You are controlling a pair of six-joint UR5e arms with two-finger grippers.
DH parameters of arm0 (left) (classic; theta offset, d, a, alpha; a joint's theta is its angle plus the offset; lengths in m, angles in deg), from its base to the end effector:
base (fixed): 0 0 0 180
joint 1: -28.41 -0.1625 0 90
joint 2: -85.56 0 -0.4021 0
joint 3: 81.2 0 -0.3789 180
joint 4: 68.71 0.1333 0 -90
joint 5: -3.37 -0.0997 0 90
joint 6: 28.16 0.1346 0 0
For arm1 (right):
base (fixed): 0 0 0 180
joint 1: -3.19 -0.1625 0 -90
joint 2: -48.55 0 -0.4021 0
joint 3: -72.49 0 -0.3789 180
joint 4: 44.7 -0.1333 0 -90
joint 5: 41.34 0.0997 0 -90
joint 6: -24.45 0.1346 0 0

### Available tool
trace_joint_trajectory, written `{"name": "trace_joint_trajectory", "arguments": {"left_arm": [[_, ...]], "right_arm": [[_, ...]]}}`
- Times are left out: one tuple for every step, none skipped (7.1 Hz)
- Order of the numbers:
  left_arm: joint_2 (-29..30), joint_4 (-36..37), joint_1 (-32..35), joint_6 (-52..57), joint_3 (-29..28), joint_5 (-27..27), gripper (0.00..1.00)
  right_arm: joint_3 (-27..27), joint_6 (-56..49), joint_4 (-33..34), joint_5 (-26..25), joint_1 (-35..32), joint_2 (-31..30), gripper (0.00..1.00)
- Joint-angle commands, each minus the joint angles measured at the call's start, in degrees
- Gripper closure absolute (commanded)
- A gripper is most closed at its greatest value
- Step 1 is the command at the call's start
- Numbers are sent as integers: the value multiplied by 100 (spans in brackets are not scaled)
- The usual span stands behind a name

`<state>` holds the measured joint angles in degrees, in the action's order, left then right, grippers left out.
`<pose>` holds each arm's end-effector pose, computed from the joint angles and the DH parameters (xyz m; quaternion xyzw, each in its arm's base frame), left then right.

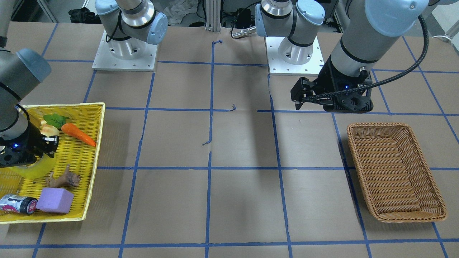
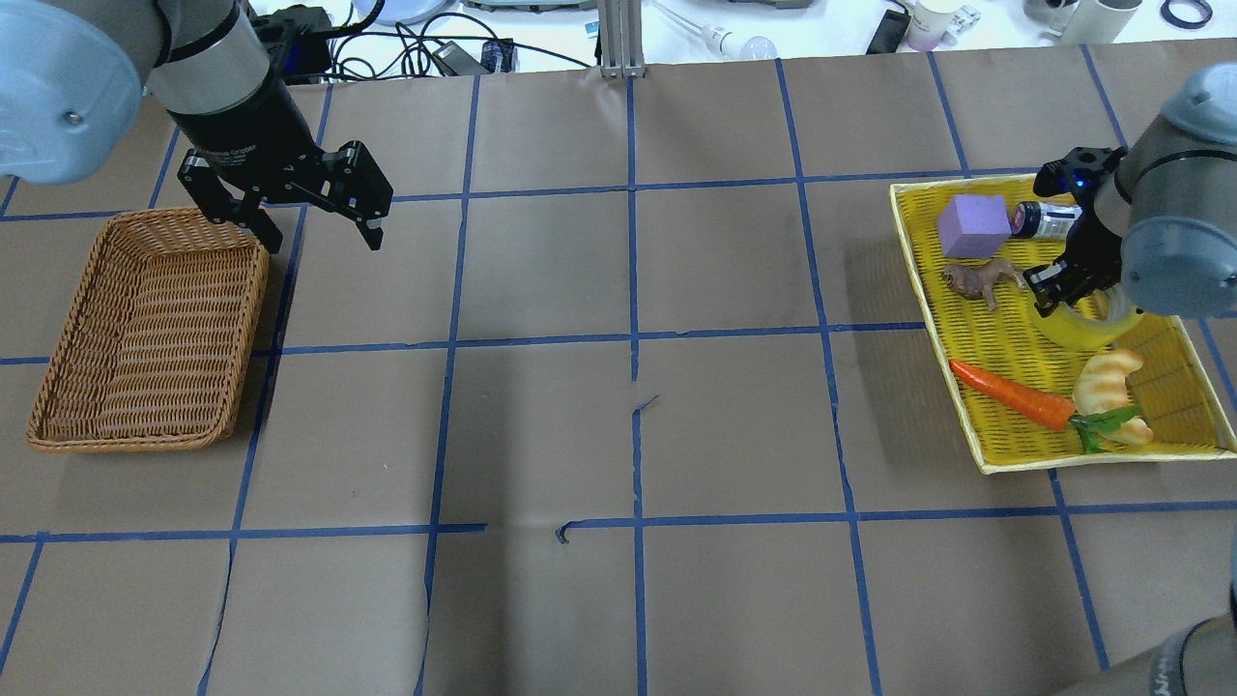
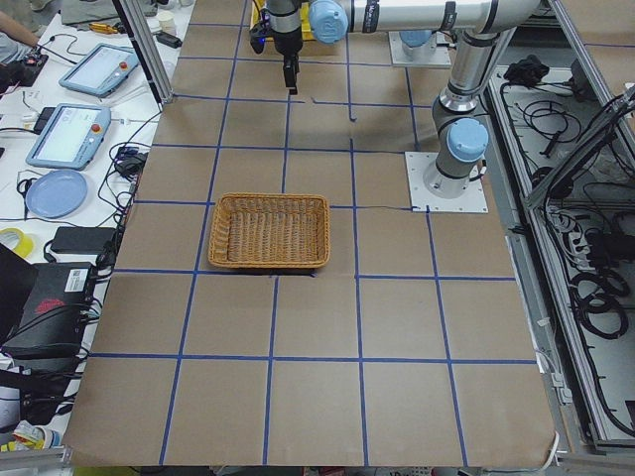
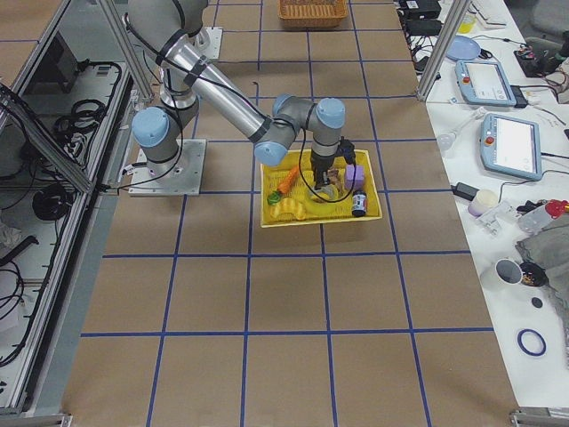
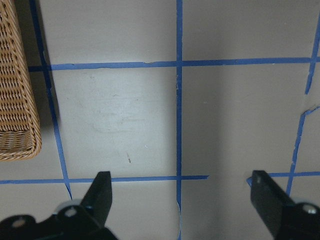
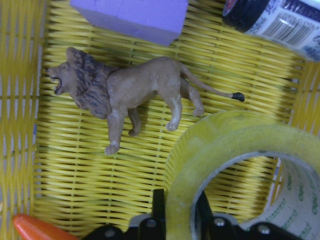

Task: Transfer tape with both arms
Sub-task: 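Lower the right gripper into the yellow tray over the clear tape roll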

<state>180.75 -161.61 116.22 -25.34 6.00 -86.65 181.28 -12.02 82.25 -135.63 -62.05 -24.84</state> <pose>-0.1140 -0.5065 0.4039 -0.0055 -0.9989 -0.0461 0.0018 -0.1089 -0.5302 0.1969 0.1014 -0.9940 -0.0074 0.0391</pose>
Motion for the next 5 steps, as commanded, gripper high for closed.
{"name": "trace_joint_trajectory", "arguments": {"left_arm": [[0, 0, 0, -9, -1, 2, 0], [0, 0, 0, 0, 7, -7, 0], [0, 0, 0, 0, 7, -7, 0], [0, 0, 0, 0, 7, -7, 0], [0, 0, 0, 0, 7, -7, 0]], "right_arm": [[-173, 409, -326, 69, -84, -158, 100], [-339, 752, -816, 87, -163, -332, 100], [-593, 904, -1143, 78, -364, -465, 100], [-874, 1271, -1590, 78, -636, -570, 100], [-1251, 1901, -1907, 78, -1056, -571, 100]]}}
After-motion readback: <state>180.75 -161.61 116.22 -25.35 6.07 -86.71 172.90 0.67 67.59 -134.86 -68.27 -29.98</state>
